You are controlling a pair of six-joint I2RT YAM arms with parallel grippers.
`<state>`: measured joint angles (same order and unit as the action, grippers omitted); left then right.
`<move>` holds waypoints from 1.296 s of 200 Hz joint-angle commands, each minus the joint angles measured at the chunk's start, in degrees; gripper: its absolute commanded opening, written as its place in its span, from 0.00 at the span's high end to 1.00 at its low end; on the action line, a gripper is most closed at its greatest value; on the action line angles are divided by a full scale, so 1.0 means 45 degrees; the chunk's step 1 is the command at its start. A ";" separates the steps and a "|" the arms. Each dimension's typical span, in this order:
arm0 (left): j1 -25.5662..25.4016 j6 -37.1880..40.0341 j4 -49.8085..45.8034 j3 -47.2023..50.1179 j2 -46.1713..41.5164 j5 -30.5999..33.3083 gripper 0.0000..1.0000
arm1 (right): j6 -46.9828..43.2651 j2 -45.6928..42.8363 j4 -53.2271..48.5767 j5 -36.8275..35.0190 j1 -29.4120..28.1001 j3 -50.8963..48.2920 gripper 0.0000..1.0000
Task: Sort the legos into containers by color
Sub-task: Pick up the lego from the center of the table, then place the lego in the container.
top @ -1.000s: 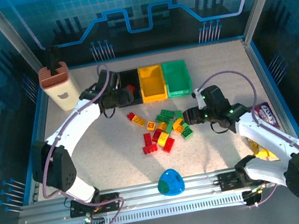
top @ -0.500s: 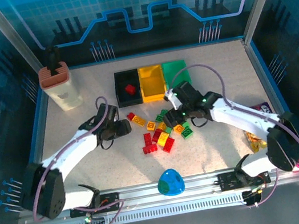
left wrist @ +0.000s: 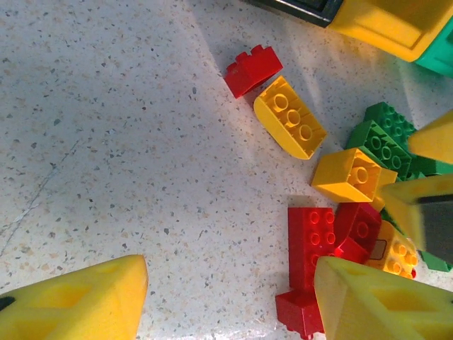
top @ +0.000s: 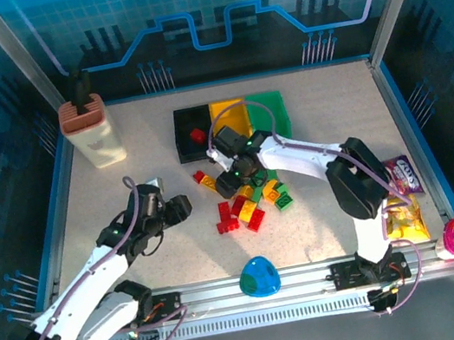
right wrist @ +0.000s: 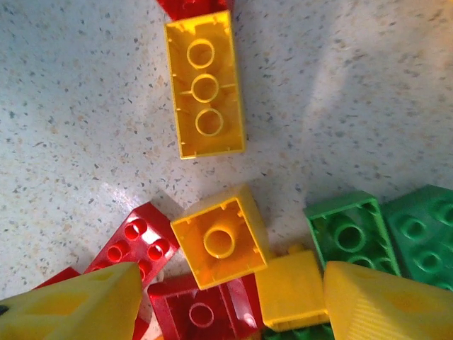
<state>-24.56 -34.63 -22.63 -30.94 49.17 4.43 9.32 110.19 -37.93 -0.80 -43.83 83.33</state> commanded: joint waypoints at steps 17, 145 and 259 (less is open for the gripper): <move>-0.0090 -0.0087 -0.0683 0.0195 -0.0476 0.0176 0.35 | -0.0164 0.1005 -0.0975 -0.0160 -0.0240 0.0898 0.32; -0.0090 -0.0177 -0.0617 0.0371 -0.0613 0.0262 0.36 | -0.0067 0.1737 -0.0980 -0.1386 -0.0776 0.1265 0.56; -0.0197 0.0158 -0.1333 -0.0147 -0.1140 0.0386 0.38 | -0.0598 -0.0307 -0.2078 -0.3261 0.0785 0.4588 0.67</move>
<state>-24.84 -34.48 -26.13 -29.85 45.91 5.10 7.97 110.37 -44.82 -13.67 -43.88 99.50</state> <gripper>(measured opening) 0.622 0.327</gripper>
